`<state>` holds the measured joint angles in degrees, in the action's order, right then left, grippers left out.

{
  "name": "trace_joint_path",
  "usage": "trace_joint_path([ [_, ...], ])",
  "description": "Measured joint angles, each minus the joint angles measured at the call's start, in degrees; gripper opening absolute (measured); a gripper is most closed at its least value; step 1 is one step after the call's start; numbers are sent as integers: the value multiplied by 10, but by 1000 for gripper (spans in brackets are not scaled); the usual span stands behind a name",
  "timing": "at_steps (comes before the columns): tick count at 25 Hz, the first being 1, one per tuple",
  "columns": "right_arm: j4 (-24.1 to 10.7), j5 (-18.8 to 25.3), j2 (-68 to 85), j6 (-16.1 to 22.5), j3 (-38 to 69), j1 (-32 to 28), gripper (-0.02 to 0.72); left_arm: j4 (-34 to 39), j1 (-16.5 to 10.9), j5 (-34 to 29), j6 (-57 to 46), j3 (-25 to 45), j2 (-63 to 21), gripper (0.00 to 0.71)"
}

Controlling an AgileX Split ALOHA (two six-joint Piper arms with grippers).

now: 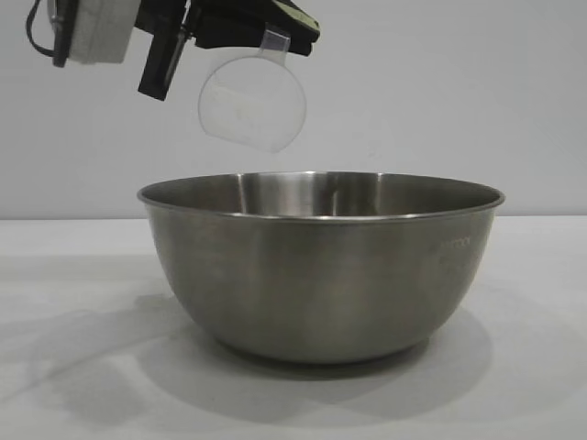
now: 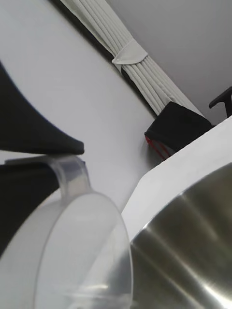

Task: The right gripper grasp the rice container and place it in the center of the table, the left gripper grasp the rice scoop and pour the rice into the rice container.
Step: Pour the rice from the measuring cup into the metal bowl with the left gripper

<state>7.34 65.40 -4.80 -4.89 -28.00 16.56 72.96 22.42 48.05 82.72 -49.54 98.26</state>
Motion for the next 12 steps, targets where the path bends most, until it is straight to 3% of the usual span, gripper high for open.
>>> trace_joint_path([
  [4,0,0,0,0,0,0,249,-56,0,0,-138,0,0,0],
  [9,0,0,0,0,0,0,249,-221,-3,0,-529,0,0,0],
  [12,0,0,0,0,0,0,249,-322,-35,2,-739,0,0,0],
])
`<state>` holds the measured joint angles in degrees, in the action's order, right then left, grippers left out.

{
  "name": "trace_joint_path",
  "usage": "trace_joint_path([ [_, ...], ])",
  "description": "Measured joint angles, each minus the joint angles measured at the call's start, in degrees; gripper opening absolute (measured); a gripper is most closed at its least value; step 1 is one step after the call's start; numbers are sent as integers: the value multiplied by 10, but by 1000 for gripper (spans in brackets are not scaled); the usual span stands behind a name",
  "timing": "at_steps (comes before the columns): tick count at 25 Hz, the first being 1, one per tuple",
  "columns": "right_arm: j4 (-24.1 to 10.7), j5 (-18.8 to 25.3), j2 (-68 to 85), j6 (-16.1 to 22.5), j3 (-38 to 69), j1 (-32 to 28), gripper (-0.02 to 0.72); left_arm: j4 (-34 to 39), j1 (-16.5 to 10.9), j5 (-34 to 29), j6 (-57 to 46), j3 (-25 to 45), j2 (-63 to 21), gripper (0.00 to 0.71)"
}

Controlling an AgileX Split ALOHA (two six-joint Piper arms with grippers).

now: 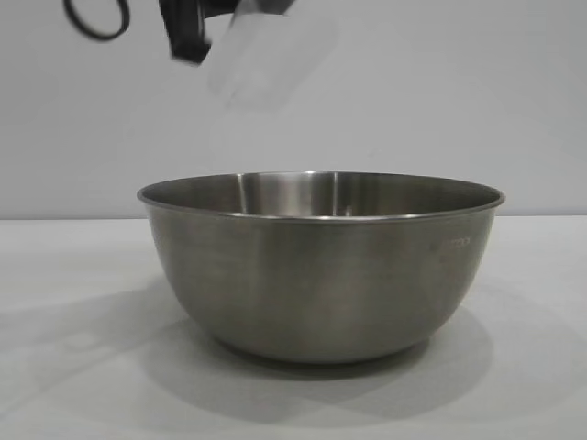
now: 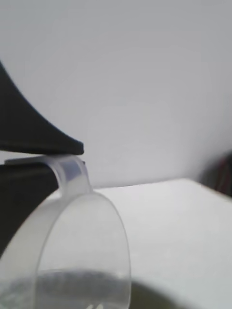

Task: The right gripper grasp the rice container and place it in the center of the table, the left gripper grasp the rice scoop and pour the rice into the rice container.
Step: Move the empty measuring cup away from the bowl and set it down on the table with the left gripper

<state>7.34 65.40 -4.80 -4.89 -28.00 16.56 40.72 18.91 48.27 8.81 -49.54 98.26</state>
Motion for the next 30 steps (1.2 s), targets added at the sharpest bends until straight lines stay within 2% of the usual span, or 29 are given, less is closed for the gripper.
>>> trace_joint_path([
  [3,0,0,0,0,0,0,249,-91,-51,46,-122,18,0,0],
  [6,0,0,0,0,0,0,249,-182,-88,81,-152,67,-1,0],
  [8,0,0,0,0,0,0,249,-220,-101,90,-155,111,-1,0],
  [13,0,0,0,0,0,0,249,-282,-104,156,-143,230,7,0],
  [16,0,0,0,0,0,0,249,-300,-104,166,-123,279,39,0],
  [24,0,0,0,0,0,0,249,-323,-104,166,-104,295,126,0],
  [25,0,0,0,0,0,0,249,-324,-104,167,-101,295,130,50],
  [26,0,0,0,0,0,0,249,-324,-104,167,-98,295,132,50],
  [29,0,0,0,0,0,0,249,-322,-104,168,-96,295,137,158],
  [30,0,0,0,0,0,0,249,-320,-104,168,-95,297,139,155],
])
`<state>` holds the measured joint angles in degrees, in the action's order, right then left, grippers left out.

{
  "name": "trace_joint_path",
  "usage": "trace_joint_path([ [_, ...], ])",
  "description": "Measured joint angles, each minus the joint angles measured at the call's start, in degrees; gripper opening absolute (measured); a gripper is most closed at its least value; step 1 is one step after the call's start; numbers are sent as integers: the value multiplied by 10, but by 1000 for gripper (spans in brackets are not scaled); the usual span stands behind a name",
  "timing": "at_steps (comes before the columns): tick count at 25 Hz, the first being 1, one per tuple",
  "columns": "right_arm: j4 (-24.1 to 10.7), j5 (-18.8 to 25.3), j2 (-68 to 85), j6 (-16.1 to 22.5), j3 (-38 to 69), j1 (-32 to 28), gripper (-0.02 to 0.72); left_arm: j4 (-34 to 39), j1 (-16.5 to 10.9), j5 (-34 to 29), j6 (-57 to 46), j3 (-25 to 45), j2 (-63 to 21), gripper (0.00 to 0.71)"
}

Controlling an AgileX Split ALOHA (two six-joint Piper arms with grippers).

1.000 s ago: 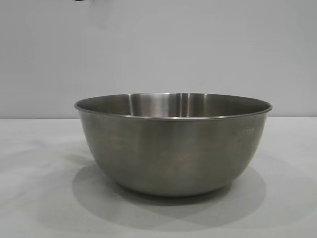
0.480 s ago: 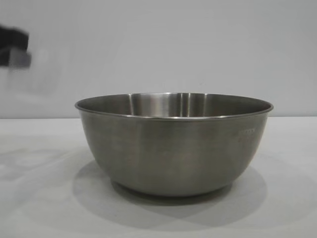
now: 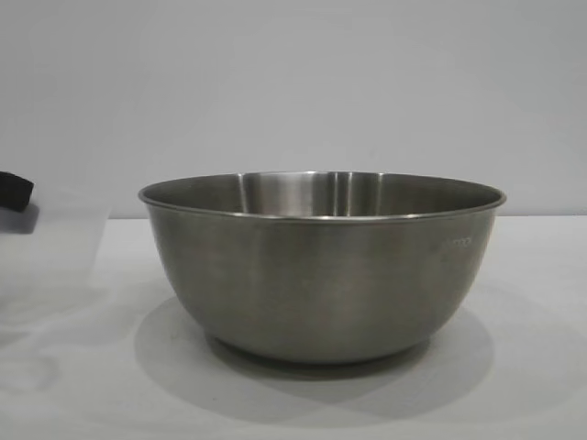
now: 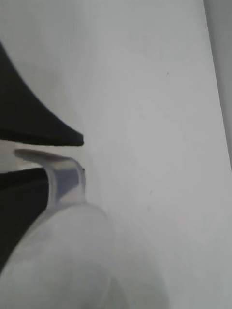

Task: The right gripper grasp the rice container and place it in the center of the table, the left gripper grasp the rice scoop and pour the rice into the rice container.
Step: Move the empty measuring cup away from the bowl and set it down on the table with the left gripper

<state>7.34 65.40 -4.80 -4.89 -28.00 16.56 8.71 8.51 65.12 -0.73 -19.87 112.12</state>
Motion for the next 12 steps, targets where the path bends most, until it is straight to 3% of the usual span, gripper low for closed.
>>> trace_joint_path([
  [1,0,0,0,0,0,0,249,4,0,0,1,3,0,155],
  [3,0,0,0,0,0,0,249,18,0,1,2,17,0,225],
  [12,-4,0,0,0,0,0,249,16,0,3,-8,97,-15,215],
])
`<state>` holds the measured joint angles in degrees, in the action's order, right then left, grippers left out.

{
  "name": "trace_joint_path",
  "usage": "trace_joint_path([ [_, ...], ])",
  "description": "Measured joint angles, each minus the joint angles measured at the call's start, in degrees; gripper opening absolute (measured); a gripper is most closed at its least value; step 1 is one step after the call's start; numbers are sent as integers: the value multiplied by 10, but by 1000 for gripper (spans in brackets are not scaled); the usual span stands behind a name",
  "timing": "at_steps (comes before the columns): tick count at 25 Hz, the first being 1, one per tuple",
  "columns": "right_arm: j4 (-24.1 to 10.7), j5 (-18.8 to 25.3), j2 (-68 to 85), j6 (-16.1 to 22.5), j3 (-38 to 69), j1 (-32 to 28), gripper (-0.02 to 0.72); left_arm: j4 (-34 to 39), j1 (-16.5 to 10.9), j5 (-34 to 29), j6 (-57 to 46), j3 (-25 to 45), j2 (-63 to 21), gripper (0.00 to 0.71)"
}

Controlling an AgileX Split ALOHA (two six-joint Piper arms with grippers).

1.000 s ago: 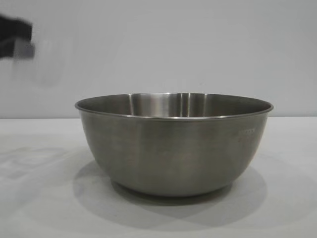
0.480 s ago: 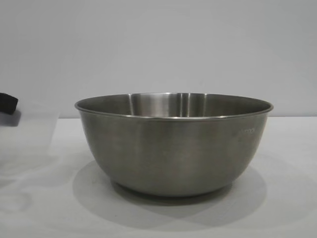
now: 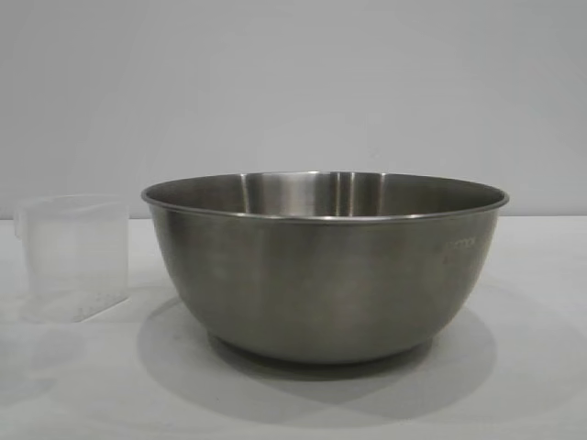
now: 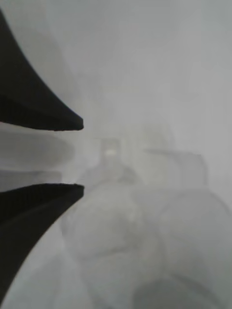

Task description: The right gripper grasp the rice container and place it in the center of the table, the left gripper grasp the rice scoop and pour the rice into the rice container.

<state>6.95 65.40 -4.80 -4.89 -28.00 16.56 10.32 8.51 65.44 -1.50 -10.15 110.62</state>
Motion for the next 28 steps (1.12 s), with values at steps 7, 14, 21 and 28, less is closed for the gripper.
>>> trace_joint_path([
  [7,-1,0,0,0,0,0,249,-4,0,1,-14,66,-167,215],
  [14,-1,0,0,0,0,0,249,17,0,-35,-42,106,-394,215],
  [21,-1,0,0,0,0,0,249,78,0,-333,-82,90,-571,215],
  [28,-1,0,0,0,0,0,249,260,0,-540,-261,-24,-711,215],
])
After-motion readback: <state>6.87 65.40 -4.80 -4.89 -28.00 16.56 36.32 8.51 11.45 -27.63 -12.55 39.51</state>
